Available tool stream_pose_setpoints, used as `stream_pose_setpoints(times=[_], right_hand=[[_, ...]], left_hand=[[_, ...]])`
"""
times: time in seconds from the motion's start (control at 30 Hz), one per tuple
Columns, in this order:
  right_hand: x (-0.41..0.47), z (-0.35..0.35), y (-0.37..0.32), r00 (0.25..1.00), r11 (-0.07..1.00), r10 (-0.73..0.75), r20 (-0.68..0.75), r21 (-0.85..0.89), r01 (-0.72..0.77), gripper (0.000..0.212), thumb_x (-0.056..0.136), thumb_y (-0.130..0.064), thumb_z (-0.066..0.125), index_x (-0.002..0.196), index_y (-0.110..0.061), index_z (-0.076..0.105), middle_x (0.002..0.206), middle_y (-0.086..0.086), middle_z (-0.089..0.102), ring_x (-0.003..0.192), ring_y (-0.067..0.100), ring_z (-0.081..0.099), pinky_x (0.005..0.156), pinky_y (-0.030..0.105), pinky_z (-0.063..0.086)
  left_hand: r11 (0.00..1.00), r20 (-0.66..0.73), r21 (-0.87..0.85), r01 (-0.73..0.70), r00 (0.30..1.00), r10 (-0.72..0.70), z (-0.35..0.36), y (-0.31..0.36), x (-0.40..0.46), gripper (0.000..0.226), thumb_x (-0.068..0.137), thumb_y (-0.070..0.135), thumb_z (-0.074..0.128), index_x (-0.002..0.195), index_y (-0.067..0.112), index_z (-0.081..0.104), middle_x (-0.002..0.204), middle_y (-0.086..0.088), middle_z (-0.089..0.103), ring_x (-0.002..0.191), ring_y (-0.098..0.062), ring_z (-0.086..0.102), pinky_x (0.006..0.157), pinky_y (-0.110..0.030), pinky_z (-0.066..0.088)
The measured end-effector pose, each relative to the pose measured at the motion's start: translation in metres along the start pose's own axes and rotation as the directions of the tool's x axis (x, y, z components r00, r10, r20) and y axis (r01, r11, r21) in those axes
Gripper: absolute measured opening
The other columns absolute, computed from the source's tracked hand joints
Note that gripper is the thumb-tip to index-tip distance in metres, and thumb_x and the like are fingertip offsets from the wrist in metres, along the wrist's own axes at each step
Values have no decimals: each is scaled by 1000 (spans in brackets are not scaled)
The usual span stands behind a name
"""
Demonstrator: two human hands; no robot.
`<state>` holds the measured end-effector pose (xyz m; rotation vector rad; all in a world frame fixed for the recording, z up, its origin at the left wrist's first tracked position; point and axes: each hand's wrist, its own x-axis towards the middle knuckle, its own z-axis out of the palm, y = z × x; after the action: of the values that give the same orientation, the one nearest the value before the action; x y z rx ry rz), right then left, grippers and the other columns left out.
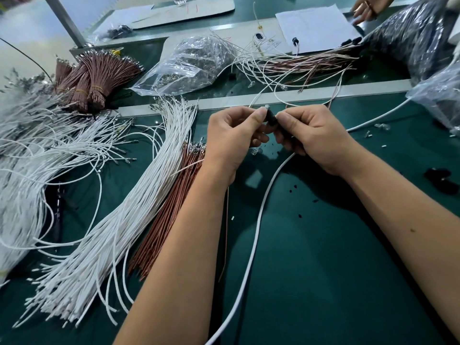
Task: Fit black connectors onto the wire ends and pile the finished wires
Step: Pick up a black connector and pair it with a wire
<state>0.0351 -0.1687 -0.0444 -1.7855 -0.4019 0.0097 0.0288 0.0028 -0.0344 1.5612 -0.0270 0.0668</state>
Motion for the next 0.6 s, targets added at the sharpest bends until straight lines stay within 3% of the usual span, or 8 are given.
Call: stream_pose_setpoints(times=[0.17, 0.47, 0.53, 0.6], right_hand=[[0, -2, 3, 1000, 1000, 9, 21, -28, -9, 32, 107, -17, 55, 93, 9, 67, 69, 0, 61, 55, 7, 50, 49, 12, 36], [-2, 0, 0, 999, 992, -37, 4, -117, 37, 24, 103, -23, 61, 83, -14, 72, 65, -9, 61, 56, 6, 49, 54, 15, 38], [-2, 2, 2, 996, 979, -67, -52, -198, 56, 19, 102, -22, 63, 89, -14, 75, 66, -12, 63, 57, 2, 50, 58, 16, 40], [0, 4, 3, 987, 949, -93, -130, -311, 48, 14, 100, -21, 67, 96, -16, 79, 79, -6, 69, 66, 8, 57, 67, 25, 45]], left_hand=[[999, -44, 52, -1, 999, 3, 4, 2, -1, 17, 92, 7, 65, 75, 7, 68, 67, -7, 70, 53, -13, 58, 52, -21, 45], [994, -15, 104, -38, 999, 40, 5, 6, -5, 20, 87, 16, 79, 73, 10, 67, 63, -2, 68, 51, -4, 60, 51, -14, 45], [991, -50, 116, -62, 996, 68, 3, 10, -6, 19, 88, 17, 78, 75, 10, 66, 65, -2, 68, 53, -7, 61, 54, -19, 47], [991, -107, 109, -79, 990, 91, -4, 15, -4, 19, 93, 21, 73, 80, 11, 64, 71, -4, 67, 58, -10, 62, 60, -29, 53]])
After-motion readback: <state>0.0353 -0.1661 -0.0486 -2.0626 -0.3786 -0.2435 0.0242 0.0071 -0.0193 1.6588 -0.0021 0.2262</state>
